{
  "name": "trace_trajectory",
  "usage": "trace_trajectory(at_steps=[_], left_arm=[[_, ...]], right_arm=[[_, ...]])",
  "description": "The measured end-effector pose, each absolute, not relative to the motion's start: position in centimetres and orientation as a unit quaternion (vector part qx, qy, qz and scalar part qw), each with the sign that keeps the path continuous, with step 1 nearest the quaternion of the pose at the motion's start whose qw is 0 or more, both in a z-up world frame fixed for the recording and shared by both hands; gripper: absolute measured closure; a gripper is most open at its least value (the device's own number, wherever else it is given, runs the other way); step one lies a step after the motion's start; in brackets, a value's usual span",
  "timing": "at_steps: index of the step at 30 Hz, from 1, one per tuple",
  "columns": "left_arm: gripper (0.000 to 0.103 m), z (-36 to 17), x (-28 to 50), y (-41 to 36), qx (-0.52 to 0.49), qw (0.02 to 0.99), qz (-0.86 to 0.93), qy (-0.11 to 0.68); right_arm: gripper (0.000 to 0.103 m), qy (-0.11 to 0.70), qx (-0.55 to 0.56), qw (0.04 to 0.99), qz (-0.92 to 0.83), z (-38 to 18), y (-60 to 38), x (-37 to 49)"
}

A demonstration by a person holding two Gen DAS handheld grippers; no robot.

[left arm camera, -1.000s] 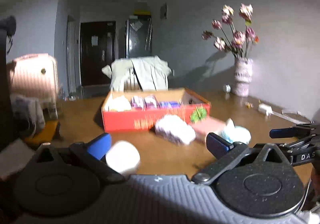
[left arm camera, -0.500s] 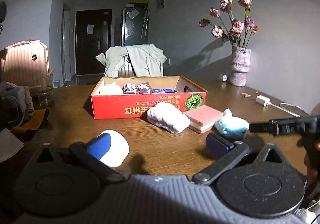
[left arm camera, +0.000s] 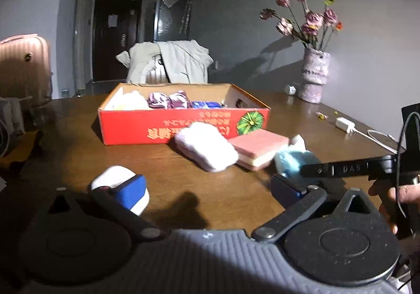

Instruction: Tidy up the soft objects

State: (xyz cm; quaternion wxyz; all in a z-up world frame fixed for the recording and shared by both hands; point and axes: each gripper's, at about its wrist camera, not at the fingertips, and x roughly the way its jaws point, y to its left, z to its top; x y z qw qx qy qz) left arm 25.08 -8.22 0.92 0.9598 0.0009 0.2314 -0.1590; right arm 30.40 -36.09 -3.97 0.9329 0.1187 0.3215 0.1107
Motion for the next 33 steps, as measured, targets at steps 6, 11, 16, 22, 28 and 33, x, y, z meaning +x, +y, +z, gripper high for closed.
trace_trajectory(at_steps=[6, 11, 16, 22, 28, 33], left_arm=[[0.001, -0.1, 24.8, -8.5, -0.016, 0.944, -0.2, 0.26], [0.014, -0.6, 25.6, -6.7, -0.073, 0.929, -0.206, 0.298], [0.018, -1.0, 26.1, -5.8, -0.098, 0.919, -0.217, 0.314], [0.049, -2.3, 26.8, -8.0, -0.09, 0.903, -0.249, 0.338], [0.061, -3.0, 27.4, -7.5, -0.121, 0.89, -0.266, 0.351], [0.061, -3.1, 27.6, -7.5, -0.13, 0.887, -0.271, 0.35]], right_arm=[[0.041, 0.339, 0.111, 0.91, 0.211, -4.0, -30.5, 26.2], [0.04, 0.326, 0.123, 0.912, 0.215, -2.6, -30.1, 24.6], [0.037, 0.316, 0.136, 0.919, 0.192, -2.1, -31.6, 25.6], [0.045, 0.319, 0.157, 0.911, 0.209, -3.1, -32.0, 28.4], [0.061, 0.332, 0.175, 0.897, 0.232, -4.2, -31.3, 29.2], [0.063, 0.333, 0.188, 0.894, 0.233, -4.5, -31.4, 29.1]])
